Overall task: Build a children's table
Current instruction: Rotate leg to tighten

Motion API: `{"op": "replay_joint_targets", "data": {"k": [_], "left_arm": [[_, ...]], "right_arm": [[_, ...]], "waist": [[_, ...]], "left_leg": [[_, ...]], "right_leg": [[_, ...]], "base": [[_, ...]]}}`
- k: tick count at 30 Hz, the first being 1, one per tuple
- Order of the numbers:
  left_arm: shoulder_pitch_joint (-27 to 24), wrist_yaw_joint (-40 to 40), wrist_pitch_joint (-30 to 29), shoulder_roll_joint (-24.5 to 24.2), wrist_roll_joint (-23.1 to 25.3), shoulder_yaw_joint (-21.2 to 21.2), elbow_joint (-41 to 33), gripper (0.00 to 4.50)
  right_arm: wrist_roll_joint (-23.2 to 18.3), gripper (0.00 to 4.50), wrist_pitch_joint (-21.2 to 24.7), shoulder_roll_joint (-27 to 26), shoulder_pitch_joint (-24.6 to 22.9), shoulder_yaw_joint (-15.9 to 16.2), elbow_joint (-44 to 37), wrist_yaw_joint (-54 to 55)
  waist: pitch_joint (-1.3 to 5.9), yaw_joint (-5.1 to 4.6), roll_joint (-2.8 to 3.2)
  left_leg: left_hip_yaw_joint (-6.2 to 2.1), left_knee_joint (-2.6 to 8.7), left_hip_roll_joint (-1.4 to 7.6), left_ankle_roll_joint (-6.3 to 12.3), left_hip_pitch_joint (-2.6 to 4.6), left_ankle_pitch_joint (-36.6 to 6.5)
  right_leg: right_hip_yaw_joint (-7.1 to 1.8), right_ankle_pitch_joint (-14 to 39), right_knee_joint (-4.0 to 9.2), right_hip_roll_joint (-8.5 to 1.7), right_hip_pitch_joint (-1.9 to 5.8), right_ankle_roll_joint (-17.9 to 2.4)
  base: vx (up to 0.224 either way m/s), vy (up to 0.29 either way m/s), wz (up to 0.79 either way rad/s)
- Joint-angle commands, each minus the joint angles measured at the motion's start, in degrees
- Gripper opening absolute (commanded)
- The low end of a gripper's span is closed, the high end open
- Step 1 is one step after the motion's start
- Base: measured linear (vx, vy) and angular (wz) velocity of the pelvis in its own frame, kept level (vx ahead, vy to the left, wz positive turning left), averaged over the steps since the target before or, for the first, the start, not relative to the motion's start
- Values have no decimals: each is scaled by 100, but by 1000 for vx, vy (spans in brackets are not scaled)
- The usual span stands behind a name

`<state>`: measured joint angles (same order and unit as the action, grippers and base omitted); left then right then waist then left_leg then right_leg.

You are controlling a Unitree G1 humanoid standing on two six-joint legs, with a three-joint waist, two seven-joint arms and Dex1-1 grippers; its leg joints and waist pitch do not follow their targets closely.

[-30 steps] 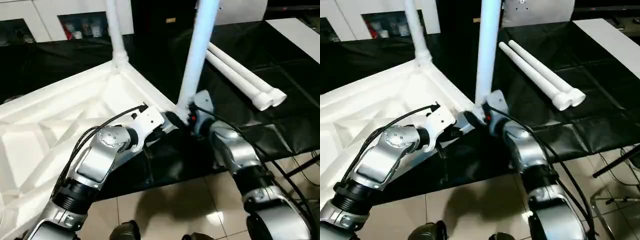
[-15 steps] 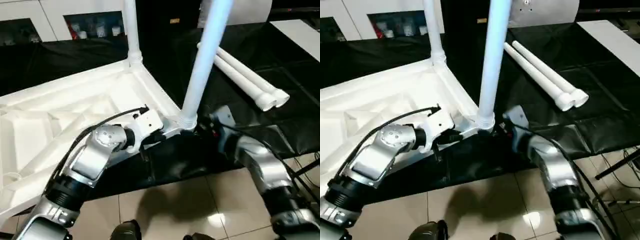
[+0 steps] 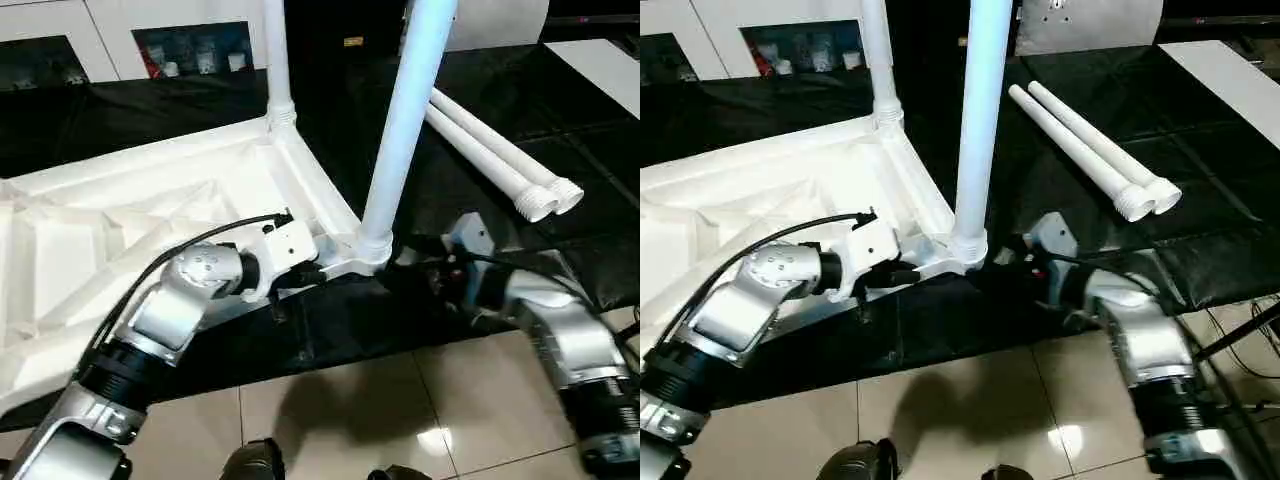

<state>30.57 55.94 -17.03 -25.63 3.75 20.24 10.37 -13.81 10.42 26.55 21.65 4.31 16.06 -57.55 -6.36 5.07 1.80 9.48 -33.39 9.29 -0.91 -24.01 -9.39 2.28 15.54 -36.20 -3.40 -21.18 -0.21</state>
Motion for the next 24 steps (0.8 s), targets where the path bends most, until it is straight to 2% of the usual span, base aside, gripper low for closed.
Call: {"op": "replay_joint_targets", "data": {"k": [1,3,11,12,16,21,24], "left_arm": [[28,444,335,-134,16,314,120,0],[65,791,718,-263,-5,419,226,0],[220,1210,1270,-385,127,656,459,0],[225,1220,1282,-384,126,661,461,0],[299,1391,1526,-371,110,725,567,0],[311,1450,1616,-355,100,741,597,0],[313,1473,1663,-341,105,733,629,0]], "right_arm": [[-77,444,-106,160,-61,37,-220,-320],[-4,444,-331,255,0,127,-221,-518],[49,444,-573,222,200,319,42,-859],[46,429,-567,216,208,323,48,-870],[34,416,-569,144,337,421,217,-1034],[74,365,-637,78,478,468,473,-1050],[111,343,-670,31,526,501,577,-1125]], "waist": [[415,-22,-10],[426,-11,-1],[453,2,-2],[448,4,-5],[458,19,-4],[484,36,0],[501,41,-17]], "left_leg": [[-139,272,416,989,203,-42],[-141,273,430,947,212,-125],[-131,260,436,902,211,-187],[-125,263,434,869,206,-246],[-121,264,435,779,211,-371],[-117,247,431,754,211,-333],[-114,233,420,780,199,-271]], "right_leg": [[-218,-1749,271,-509,234,-1751],[-217,-1593,274,-520,224,-1762],[-214,-1443,250,-525,207,-1879],[-218,-1360,257,-532,208,-1891],[-225,-1119,263,-537,201,-1895],[-219,-1200,237,-530,195,-1921],[-216,-1266,224,-531,210,-1910]], "base": [[0,0,0],[0,0,0],[0,0,0],[0,0,0],[0,0,0],[0,0,0],[0,0,0]]}}
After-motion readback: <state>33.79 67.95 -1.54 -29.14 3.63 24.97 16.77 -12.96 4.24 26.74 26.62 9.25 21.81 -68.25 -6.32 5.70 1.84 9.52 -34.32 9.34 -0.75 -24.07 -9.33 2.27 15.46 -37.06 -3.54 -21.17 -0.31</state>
